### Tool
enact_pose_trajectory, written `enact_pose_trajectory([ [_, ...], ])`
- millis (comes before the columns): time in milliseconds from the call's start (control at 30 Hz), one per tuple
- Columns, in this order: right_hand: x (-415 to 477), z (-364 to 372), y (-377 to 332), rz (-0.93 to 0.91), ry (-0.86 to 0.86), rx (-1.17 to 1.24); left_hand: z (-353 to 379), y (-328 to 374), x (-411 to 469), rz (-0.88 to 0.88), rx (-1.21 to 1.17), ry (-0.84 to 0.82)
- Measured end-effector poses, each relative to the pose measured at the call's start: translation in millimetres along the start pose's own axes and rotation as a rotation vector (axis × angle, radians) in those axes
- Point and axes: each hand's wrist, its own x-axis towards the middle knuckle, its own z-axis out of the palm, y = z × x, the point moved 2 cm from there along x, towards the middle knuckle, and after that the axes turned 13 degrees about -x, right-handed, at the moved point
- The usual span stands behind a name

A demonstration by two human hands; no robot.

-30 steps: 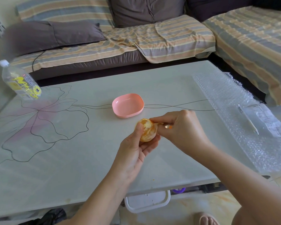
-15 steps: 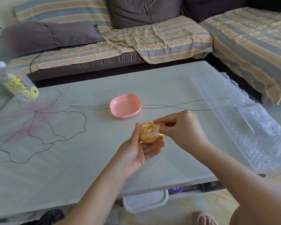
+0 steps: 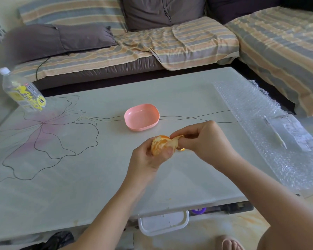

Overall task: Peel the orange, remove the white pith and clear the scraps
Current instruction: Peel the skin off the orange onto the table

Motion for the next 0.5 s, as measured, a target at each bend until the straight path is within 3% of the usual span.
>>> enact_pose_trajectory([
  [267, 3.8, -3.3, 5.6, 0.098, -0.173, 0.5, 10.6, -1.8, -1.8, -0.372, -0.574, -0.167],
  [367, 13.3, -12.9, 15.8, 0.169, -0.116, 0.703, 10.6, -2.6, -1.9, -0.399, -0.713, -0.141],
  [433, 19.9, -24.5, 24.4, 0.168, -0.007, 0.536, 9.0, -2.5, -2.1, -0.412, -0.761, -0.141],
  [500, 24.4, -31.0, 30.3, 0.144, 0.114, 0.161, 7.3, -3.2, -1.8, -0.437, -0.801, -0.129],
])
